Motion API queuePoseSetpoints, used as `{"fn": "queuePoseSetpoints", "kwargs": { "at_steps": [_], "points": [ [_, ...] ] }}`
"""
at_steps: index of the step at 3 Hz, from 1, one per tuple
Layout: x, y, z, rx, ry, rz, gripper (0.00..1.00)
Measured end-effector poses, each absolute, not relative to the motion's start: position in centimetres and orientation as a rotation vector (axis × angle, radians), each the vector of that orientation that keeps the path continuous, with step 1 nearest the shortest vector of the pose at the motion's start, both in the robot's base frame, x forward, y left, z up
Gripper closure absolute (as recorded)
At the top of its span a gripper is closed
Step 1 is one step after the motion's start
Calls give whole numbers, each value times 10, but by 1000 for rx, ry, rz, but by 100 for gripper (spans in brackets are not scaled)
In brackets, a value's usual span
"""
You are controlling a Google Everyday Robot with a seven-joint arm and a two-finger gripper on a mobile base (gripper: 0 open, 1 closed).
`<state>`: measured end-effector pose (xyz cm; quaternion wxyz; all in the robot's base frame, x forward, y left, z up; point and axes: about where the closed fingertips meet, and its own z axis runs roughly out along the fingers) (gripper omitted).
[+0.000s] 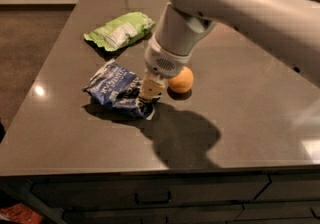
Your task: Move blue chip bag near orange
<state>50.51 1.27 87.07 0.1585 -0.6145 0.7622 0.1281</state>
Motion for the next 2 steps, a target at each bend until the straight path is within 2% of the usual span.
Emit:
{"fn": "queuePoseSetpoints", "kwargs": {
  "at_steps": [2],
  "points": [
    [491, -30, 882, -1825, 2107, 493, 100]
  ]
}}
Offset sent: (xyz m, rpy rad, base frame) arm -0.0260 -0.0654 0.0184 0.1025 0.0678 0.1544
